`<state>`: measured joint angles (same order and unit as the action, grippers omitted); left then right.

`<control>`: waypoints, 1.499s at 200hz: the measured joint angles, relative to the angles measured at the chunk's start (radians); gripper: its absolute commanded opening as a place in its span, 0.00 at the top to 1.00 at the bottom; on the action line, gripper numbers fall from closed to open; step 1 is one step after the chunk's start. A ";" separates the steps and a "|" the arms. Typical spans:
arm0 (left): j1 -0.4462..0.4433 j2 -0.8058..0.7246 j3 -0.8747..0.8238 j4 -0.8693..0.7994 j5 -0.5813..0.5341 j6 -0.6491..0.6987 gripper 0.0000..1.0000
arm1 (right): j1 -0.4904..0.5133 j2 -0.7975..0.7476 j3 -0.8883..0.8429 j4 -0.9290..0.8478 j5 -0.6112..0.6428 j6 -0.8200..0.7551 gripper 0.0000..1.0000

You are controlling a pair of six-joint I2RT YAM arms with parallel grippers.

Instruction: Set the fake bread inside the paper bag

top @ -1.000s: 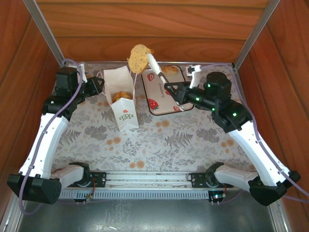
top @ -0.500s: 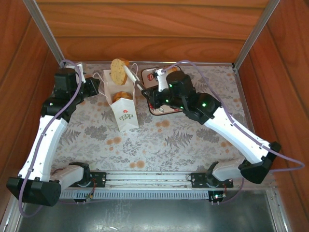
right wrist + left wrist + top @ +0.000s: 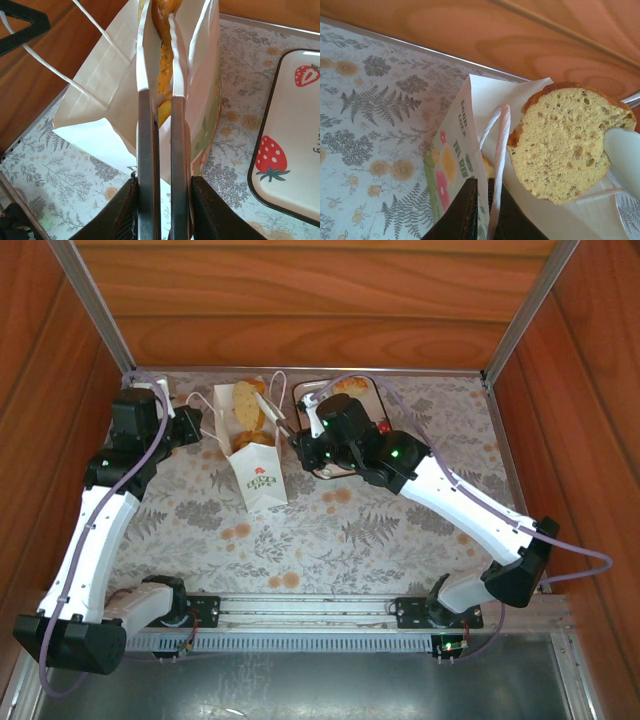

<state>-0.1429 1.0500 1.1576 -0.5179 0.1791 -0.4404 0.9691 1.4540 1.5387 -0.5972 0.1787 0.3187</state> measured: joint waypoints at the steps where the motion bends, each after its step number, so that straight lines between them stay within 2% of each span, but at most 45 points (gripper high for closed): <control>1: 0.000 0.000 0.000 0.000 0.000 0.000 0.87 | 0.000 0.000 0.000 0.000 0.000 0.000 0.71; 42: 0.000 -0.003 -0.007 0.000 -0.002 0.000 0.87 | 0.007 0.008 0.000 -0.010 0.008 -0.017 0.68; 105: 0.001 -0.004 -0.008 0.000 -0.002 0.000 0.87 | 0.007 0.010 0.000 -0.025 0.027 -0.031 0.54; 209: 0.005 -0.005 -0.008 0.000 -0.001 -0.001 0.86 | 0.007 0.010 0.000 -0.024 0.030 -0.031 0.54; 246: 0.005 -0.005 -0.008 0.000 0.001 -0.002 0.69 | 0.007 -0.011 0.000 -0.023 0.022 -0.034 0.54; 300: 0.005 -0.011 -0.008 0.000 0.008 -0.008 0.50 | 0.007 -0.133 -0.001 -0.019 -0.005 -0.044 0.54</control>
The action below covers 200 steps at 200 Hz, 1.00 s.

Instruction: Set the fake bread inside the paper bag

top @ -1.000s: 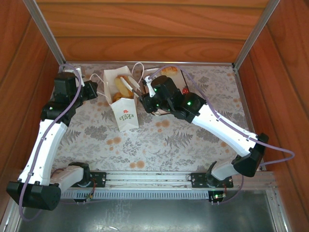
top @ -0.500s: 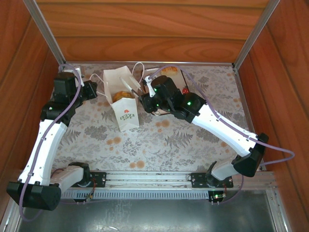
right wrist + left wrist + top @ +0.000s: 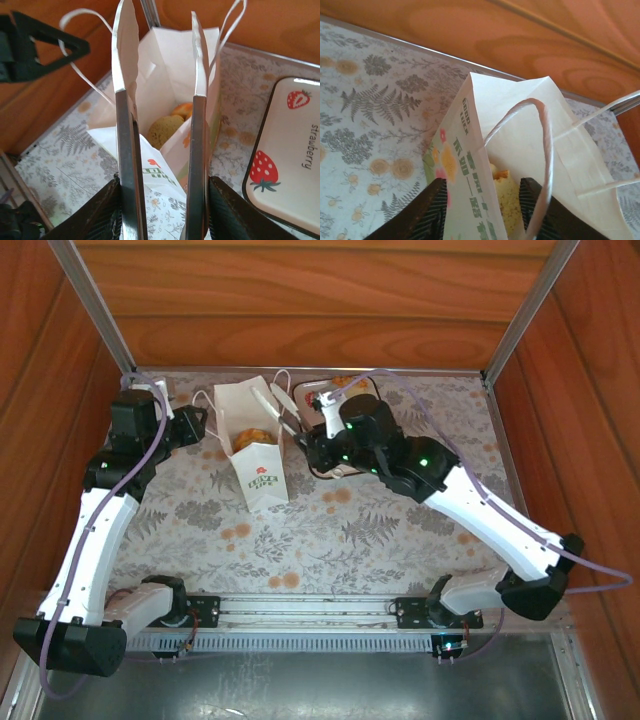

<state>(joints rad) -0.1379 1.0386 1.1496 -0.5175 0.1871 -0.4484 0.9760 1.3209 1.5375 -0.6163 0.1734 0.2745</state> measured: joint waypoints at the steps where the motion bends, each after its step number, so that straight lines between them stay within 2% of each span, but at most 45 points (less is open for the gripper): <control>1: 0.000 0.000 0.000 0.000 0.000 0.001 0.49 | 0.000 -0.002 0.000 0.000 0.000 0.000 0.54; 54: 0.000 -0.005 0.000 0.000 0.006 -0.005 0.32 | -0.002 -0.110 -0.010 -0.008 -0.001 -0.004 0.54; 92: 0.000 -0.021 0.000 0.000 0.016 -0.010 0.28 | -0.040 -0.204 -0.053 -0.015 -0.017 0.004 0.54; 156: 0.000 -0.068 0.000 0.000 0.021 -0.011 0.19 | -0.252 -0.250 -0.060 -0.074 -0.039 0.040 0.54; 200: 0.000 -0.098 -0.019 0.001 0.029 -0.012 0.03 | -0.463 -0.182 -0.108 -0.095 -0.120 0.053 0.54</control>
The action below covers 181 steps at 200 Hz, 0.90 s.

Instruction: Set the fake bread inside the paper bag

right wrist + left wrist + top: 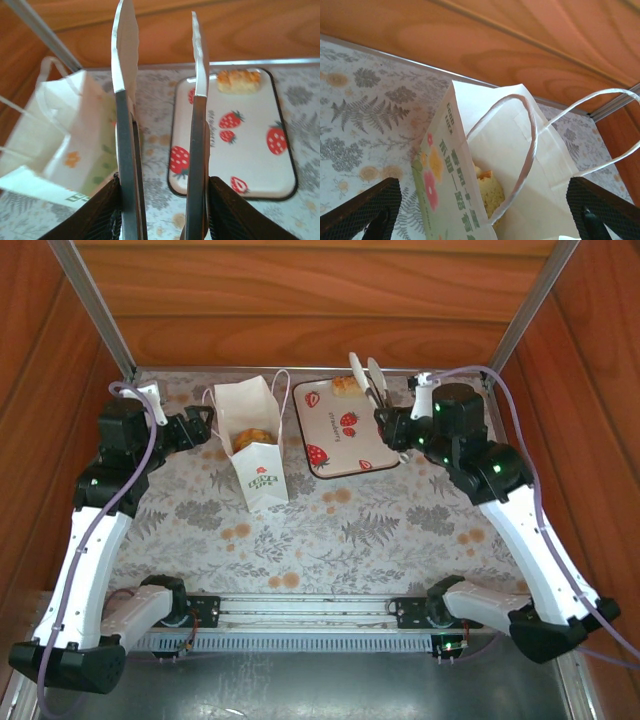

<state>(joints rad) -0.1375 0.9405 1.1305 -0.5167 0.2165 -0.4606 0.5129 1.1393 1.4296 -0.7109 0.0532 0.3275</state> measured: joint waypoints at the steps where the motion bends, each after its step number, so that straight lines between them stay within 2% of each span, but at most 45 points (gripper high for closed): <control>1: 0.000 0.000 -0.001 0.000 0.000 0.000 0.02 | -0.007 0.006 -0.002 0.000 -0.004 0.000 0.54; 37: 0.000 -0.030 -0.038 -0.002 0.018 -0.001 0.00 | -0.138 0.159 -0.051 0.001 -0.095 0.002 0.55; 78: 0.000 -0.048 -0.045 -0.002 0.056 -0.003 0.00 | -0.234 0.312 -0.052 0.052 -0.167 0.006 0.55; 131: 0.000 -0.053 -0.056 -0.001 0.090 -0.004 0.00 | -0.313 0.515 -0.005 0.132 -0.232 0.012 0.56; 181: 0.000 -0.052 -0.064 -0.002 0.103 -0.005 0.00 | -0.339 0.713 0.110 0.158 -0.264 0.014 0.57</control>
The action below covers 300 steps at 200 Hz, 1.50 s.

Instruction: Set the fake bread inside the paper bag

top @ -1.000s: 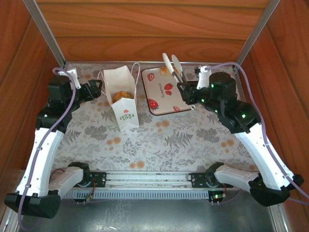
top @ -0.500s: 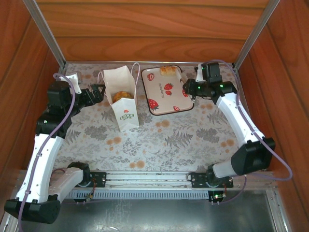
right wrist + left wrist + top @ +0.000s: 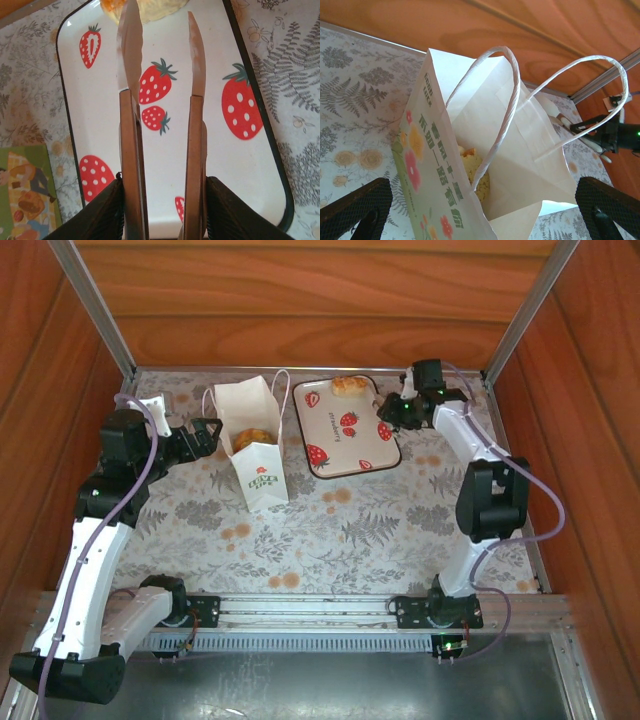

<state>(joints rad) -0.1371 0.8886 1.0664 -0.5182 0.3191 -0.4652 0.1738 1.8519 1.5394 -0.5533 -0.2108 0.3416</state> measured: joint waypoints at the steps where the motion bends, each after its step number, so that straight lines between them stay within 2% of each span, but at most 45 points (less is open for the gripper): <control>1: 0.000 0.000 0.000 0.000 0.000 0.000 0.00 | 0.000 0.004 0.003 0.000 0.000 0.000 0.57; 106: 0.000 -0.013 -0.027 0.000 0.000 -0.007 0.00 | -0.006 0.269 0.258 0.010 -0.002 0.000 0.58; 217: 0.000 -0.037 -0.036 0.000 0.000 -0.007 0.00 | -0.012 0.299 0.268 0.008 -0.034 0.013 0.63; 300: 0.000 -0.042 -0.036 0.000 -0.001 -0.007 0.00 | -0.013 0.351 0.278 -0.030 -0.080 -0.012 0.60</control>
<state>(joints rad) -0.1371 0.8467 1.0306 -0.5182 0.3183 -0.4725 0.1612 2.2028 1.8175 -0.5835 -0.2905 0.3298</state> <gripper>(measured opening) 0.999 0.391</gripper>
